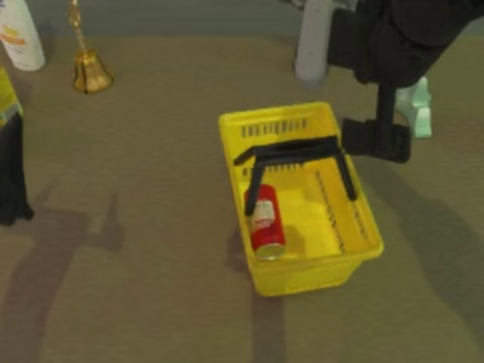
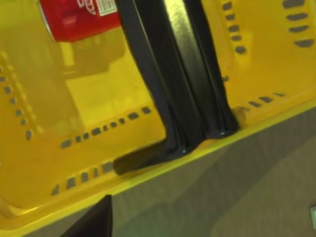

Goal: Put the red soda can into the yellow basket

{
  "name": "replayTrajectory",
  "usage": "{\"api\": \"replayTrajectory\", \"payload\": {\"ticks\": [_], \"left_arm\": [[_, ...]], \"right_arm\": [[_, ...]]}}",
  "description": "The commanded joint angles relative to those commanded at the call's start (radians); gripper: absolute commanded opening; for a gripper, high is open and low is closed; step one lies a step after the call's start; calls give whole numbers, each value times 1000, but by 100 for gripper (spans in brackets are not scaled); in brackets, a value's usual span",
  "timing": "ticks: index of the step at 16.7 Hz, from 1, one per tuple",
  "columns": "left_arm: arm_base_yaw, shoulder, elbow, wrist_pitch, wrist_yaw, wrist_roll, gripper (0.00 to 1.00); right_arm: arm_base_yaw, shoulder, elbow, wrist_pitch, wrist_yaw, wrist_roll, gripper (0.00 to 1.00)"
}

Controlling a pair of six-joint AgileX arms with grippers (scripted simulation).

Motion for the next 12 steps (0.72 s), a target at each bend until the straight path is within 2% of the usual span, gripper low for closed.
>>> {"api": "replayTrajectory", "payload": {"ticks": [3,6,9,12], "left_arm": [[17,-223,-147,-91,-114,35,100],[27,-370,-250,-149,-197,66,100],[32,-431,-297,-173,-237,82,100],[32,-432,-299,-173,-238,82,100]], "right_arm": [[58,220,214,-145,5,-104,100],[100,374,363,-247,8,-176,100],[118,443,430,-293,10,-210,100],[119,445,432,-294,10,-211,100]]}}
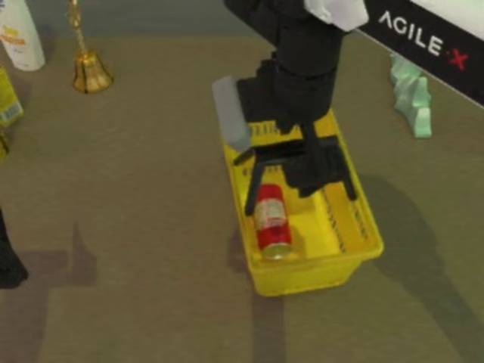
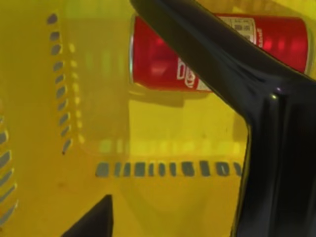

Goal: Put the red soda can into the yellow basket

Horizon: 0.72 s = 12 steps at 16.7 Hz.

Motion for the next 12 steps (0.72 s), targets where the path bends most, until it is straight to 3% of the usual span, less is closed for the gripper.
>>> {"api": "replayTrajectory", "payload": {"ticks": [12], "left_arm": [[0,0,0,0,0,0,100]], "right_arm": [[1,-16,-107,91,0,0,100]]}}
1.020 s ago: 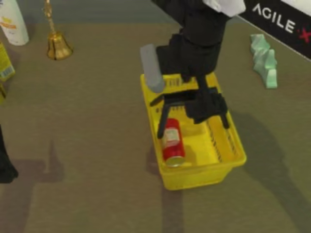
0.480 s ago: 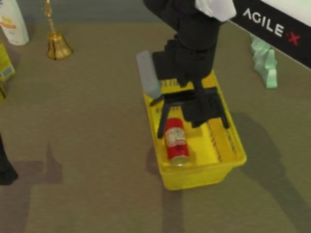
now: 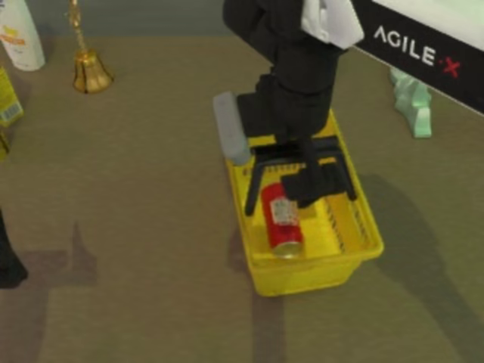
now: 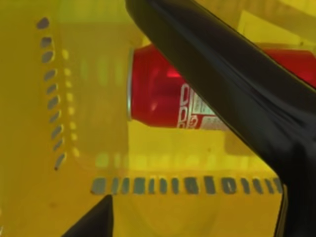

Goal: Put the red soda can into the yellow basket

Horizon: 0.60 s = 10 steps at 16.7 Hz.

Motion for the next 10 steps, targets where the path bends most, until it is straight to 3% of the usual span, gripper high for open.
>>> {"api": "replayTrajectory", "payload": {"ticks": [10], "left_arm": [[0,0,0,0,0,0,100]], "right_arm": [[0,0,0,0,0,0,25]]}}
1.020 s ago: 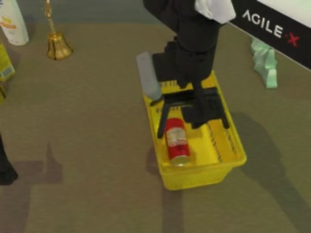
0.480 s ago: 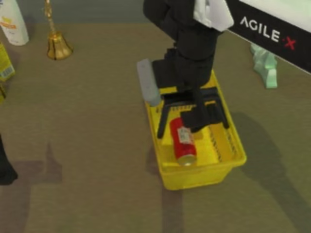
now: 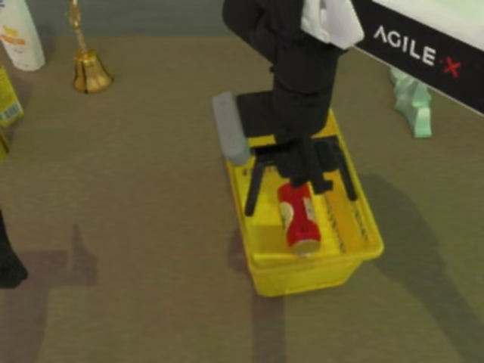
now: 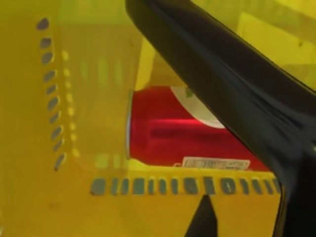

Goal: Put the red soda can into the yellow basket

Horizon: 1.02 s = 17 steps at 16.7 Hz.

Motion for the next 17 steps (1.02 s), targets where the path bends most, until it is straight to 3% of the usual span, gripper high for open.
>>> {"api": "replayTrajectory", "payload": {"ticks": [3,4,17], "left_arm": [[0,0,0,0,0,0,100],[0,0,0,0,0,0,100],[0,0,0,0,0,0,100]], "right_arm": [[0,0,0,0,0,0,2],[0,0,0,0,0,0,0],[0,0,0,0,0,0,0]]}}
